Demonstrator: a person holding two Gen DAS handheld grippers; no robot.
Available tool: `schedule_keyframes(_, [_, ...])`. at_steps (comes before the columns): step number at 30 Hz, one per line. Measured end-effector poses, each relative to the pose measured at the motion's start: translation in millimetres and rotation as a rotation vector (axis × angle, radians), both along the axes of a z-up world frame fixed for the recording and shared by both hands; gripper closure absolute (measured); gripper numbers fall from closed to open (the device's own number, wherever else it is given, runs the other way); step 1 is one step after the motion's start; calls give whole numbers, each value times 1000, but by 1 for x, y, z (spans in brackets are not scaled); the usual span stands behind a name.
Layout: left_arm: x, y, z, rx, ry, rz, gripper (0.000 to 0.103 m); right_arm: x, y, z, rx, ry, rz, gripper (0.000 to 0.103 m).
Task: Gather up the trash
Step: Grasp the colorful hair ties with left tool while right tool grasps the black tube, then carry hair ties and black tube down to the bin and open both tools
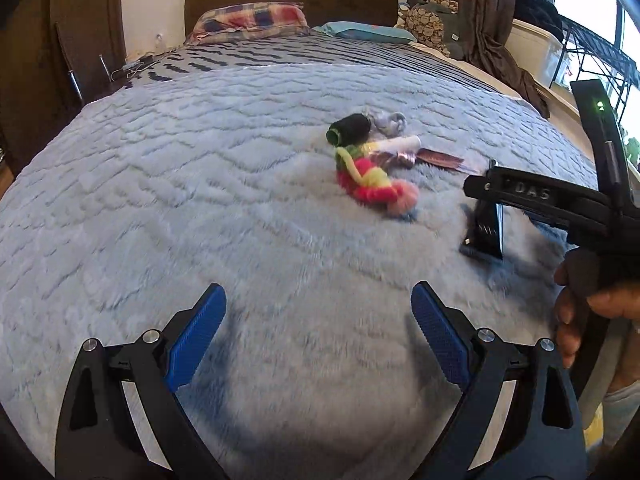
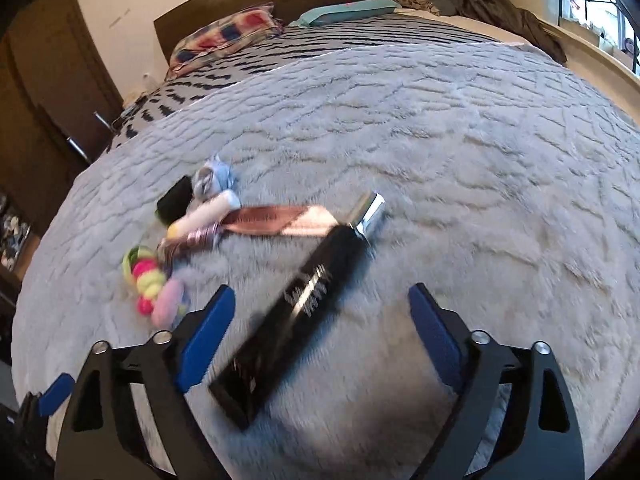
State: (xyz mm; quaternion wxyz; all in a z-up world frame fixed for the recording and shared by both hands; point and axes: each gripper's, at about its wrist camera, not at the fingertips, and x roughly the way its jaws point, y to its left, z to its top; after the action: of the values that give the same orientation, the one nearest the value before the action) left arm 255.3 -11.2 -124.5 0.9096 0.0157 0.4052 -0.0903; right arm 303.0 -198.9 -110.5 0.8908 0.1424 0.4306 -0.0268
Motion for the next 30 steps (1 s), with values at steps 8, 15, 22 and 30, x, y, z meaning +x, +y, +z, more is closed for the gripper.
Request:
schedule_keyframes(8, [38,-20,5,-16,-14,-8,15,3,-5,-3,-17,7,33,63])
schedule_keyframes(15, [69,-47,-3,-53,28,-13,15,-19,-15,0,-20,-4,97,76])
schedule_keyframes(22, [95,-63,-19,-30,97,27,26,-47,-14,2,-41,-23,159,78])
schedule_keyframes(30, [75,-49,-14,-9,74,6,63,-80,-15,6,-53,-34,176,78])
